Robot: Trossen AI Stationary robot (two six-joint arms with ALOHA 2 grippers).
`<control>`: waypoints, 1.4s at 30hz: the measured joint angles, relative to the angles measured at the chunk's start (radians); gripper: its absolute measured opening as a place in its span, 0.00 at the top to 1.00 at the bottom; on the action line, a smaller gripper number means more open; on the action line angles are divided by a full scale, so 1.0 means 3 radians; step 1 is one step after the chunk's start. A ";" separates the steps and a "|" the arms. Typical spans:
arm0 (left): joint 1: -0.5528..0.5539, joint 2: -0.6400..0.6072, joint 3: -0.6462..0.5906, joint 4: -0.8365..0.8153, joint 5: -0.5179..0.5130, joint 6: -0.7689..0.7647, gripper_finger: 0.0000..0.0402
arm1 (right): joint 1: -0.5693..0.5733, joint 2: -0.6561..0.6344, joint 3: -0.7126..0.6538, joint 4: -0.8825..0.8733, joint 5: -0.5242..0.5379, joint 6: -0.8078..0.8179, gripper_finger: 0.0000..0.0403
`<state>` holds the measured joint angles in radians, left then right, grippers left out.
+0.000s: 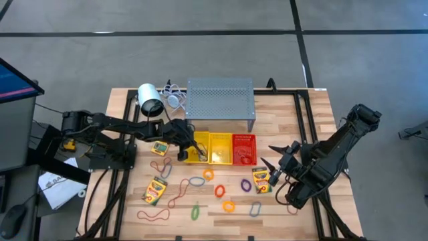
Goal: Pick & Place Office Desk Supplies
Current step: Put the yellow rubber band into the left yellow basket, then put the purple spring keychain into the red basket
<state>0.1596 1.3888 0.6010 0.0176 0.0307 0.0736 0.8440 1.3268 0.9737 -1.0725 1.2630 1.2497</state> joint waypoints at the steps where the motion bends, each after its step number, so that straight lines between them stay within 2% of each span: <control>1: 0.0000 0.0000 0.0000 -0.0007 0.0000 -0.0001 0.93 | 0.0000 0.0000 0.0000 0.0001 -0.0012 0.0000 0.35; 22: -0.0001 -0.0008 0.0000 0.0178 -0.0017 -0.0009 0.55 | -0.0001 0.0002 0.0000 0.0013 -0.0032 -0.0001 0.35; 26: -0.0001 -0.0077 0.0002 0.0180 -0.0017 -0.0023 0.52 | 0.0005 0.0002 0.0000 0.0014 -0.0036 -0.0001 0.35; 31: -0.0001 -0.0369 0.0004 0.0212 -0.0002 -0.0079 0.52 | 0.0063 0.0002 0.0001 0.0040 -0.0046 -0.0001 0.35; 36: -0.0037 -0.0789 0.0004 0.0246 0.0306 -0.0184 0.53 | 0.0220 -0.0025 0.0001 0.0146 -0.0059 -0.0032 0.35; 39: -0.0130 -0.0989 0.0004 0.0277 0.0479 -0.0189 0.53 | 0.0353 -0.0087 0.0001 0.0431 -0.0082 -0.0331 0.35; 42: -0.0257 -0.1111 0.0003 0.0338 0.0504 -0.0211 0.53 | 0.0458 -0.0172 0.0001 0.0892 -0.0122 -0.0797 0.35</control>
<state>0.0825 1.0554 0.6019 0.1191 0.1820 0.0104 0.9813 1.2753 0.9741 -0.8050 1.2265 1.0105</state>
